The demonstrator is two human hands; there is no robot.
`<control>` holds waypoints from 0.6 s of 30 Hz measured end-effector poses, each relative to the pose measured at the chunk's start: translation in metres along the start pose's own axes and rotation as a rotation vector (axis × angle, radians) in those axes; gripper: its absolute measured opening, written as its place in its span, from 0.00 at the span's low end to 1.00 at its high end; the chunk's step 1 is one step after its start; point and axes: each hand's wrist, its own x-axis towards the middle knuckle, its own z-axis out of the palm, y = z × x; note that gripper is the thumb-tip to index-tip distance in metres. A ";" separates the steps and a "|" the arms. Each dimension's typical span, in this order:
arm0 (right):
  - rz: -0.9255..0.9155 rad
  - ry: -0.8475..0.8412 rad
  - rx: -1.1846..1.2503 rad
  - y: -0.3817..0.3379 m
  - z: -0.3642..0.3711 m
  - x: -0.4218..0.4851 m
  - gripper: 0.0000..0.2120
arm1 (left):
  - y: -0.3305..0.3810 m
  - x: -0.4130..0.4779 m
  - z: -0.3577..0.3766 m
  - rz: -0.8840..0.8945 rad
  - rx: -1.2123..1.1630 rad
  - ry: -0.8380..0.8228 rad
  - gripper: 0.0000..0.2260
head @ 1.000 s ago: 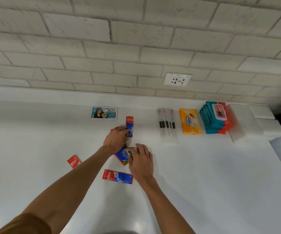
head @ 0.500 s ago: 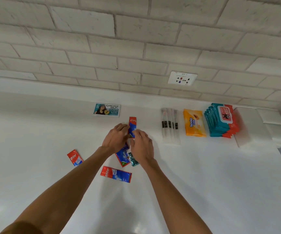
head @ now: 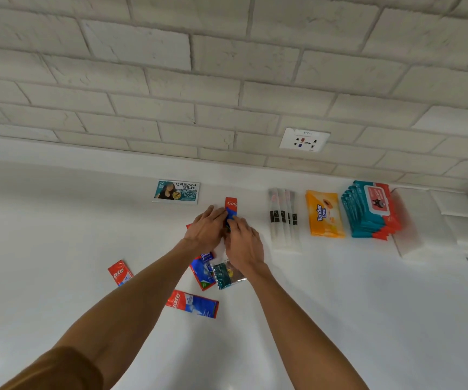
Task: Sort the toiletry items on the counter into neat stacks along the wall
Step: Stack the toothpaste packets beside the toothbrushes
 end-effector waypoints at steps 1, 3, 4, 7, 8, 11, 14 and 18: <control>0.007 -0.007 -0.003 0.003 -0.001 0.002 0.25 | 0.004 0.003 -0.003 0.003 -0.015 0.001 0.27; 0.022 -0.029 -0.009 0.009 -0.002 0.007 0.25 | 0.008 0.008 -0.007 0.019 -0.022 0.017 0.26; 0.029 -0.040 -0.013 0.011 -0.003 0.010 0.26 | 0.009 0.009 -0.008 0.026 -0.023 0.024 0.26; 0.042 -0.070 -0.018 0.017 -0.009 0.019 0.26 | 0.006 0.011 -0.008 0.053 -0.030 0.012 0.24; 0.042 -0.077 -0.016 0.019 -0.010 0.022 0.27 | 0.005 0.011 -0.008 0.062 -0.028 0.006 0.24; 0.044 -0.106 -0.020 0.023 -0.014 0.030 0.28 | 0.003 0.010 -0.007 0.086 -0.018 -0.011 0.25; 0.052 -0.120 -0.027 0.024 -0.013 0.036 0.28 | 0.002 0.011 -0.006 0.098 0.007 -0.031 0.26; 0.056 -0.141 -0.044 0.023 -0.012 0.039 0.29 | 0.001 0.014 -0.005 0.098 0.017 -0.047 0.26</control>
